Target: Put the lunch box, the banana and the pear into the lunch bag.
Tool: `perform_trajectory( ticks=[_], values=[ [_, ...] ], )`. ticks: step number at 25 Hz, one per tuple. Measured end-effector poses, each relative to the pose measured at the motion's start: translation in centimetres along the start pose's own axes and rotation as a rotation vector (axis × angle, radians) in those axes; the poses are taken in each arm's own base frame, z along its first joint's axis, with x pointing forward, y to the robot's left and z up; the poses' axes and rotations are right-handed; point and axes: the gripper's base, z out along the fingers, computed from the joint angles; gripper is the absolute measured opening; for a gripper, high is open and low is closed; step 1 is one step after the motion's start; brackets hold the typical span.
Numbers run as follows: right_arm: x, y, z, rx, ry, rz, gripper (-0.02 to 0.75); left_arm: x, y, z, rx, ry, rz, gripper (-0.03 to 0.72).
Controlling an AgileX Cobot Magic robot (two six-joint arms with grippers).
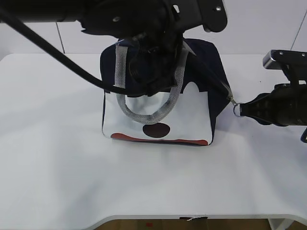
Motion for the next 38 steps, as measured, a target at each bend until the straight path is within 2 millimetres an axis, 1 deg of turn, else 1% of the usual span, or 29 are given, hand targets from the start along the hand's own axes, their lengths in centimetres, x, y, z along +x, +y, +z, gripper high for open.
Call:
perform_trajectory(
  ticks=[3,5,9,11,14,18,22,24,26,27,32,35,38],
  values=[
    [0.1,0.0,0.1,-0.001,0.003,0.005,0.064,0.0,0.0,-0.1,0.007,0.0,-0.013,0.043],
    [0.2,-0.3,0.2,0.023,0.012,0.009,0.1,0.0,0.3,-0.4,0.001,-0.002,-0.023,0.099],
    [0.5,-0.9,0.3,0.061,0.025,0.018,0.183,0.1,1.6,-1.3,-0.036,-0.011,-0.043,0.218],
    [0.5,-0.8,0.3,0.052,0.024,0.018,0.234,0.0,1.9,-1.5,-0.045,-0.02,-0.063,0.253],
    [0.4,-0.6,0.3,0.034,0.018,0.023,0.295,-0.1,2.0,-1.7,-0.05,-0.025,-0.083,0.27],
    [0.1,-0.4,0.3,0.008,0.002,0.046,0.35,-0.1,1.9,-1.6,-0.037,-0.026,-0.131,0.276],
    [0.0,-0.4,0.3,-0.001,-0.003,0.062,0.374,-0.1,1.9,-1.7,-0.032,-0.028,-0.175,0.277],
    [-0.1,-0.6,0.1,0.004,-0.01,0.069,0.377,0.0,2.2,-2.0,-0.039,-0.034,-0.198,0.277],
    [-0.4,-0.9,-0.3,0.012,-0.028,0.076,0.378,0.2,3.2,-2.7,-0.057,-0.044,-0.249,0.277],
    [-0.6,-1.0,-0.5,0.015,-0.038,0.077,0.378,0.4,3.9,-3.2,-0.073,-0.052,-0.286,0.277],
    [-2.3,-0.7,-1.9,0.01,-0.112,0.064,0.379,1.9,8.7,-6.4,-0.177,-0.101,-0.437,0.277],
    [-2.9,-0.5,-2.6,0.002,-0.145,0.057,0.379,2.8,10.3,-8.5,-0.22,-0.122,-0.475,0.277],
    [-3.3,-0.2,-3.3,-0.012,-0.172,0.05,0.379,3.4,11.4,-10.9,-0.25,-0.141,-0.512,0.277]
  ],
)
